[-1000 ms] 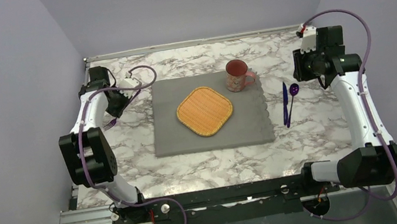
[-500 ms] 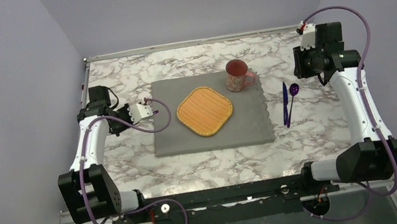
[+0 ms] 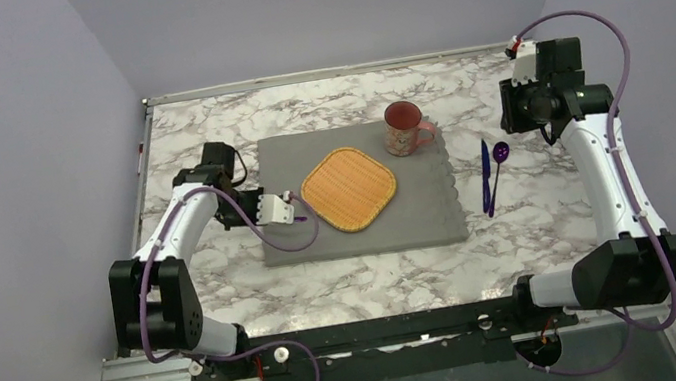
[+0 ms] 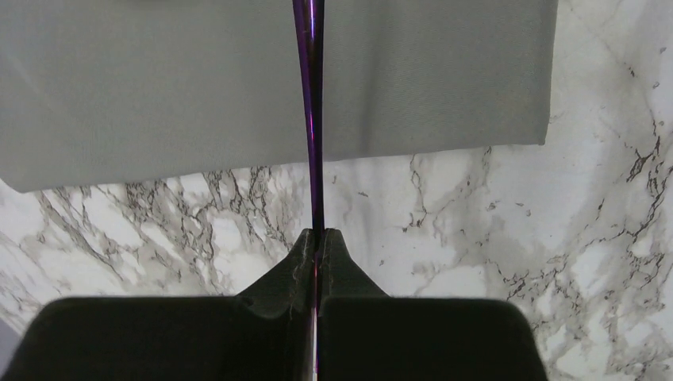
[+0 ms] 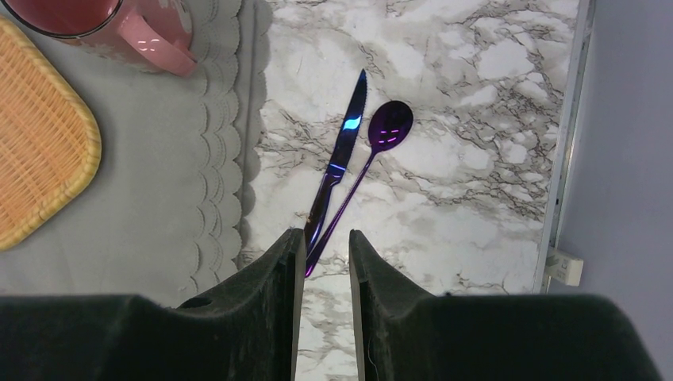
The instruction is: Set the dinner table for one person
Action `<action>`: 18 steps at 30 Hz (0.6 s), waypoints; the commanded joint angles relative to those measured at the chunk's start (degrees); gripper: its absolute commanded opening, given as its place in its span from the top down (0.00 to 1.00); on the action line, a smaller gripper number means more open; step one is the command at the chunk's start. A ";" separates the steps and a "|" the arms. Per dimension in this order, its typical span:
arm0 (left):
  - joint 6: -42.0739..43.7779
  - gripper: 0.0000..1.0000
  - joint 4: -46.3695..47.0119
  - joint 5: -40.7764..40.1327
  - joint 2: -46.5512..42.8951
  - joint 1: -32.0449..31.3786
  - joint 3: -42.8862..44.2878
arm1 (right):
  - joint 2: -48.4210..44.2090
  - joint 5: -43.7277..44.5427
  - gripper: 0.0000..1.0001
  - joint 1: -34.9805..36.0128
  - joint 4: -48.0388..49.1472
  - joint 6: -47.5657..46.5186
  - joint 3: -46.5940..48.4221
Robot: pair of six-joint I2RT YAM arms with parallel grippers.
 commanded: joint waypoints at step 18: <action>14.96 1.00 -1.81 -12.64 2.13 -14.21 -3.60 | 0.29 2.39 0.69 -0.30 -1.61 4.66 1.32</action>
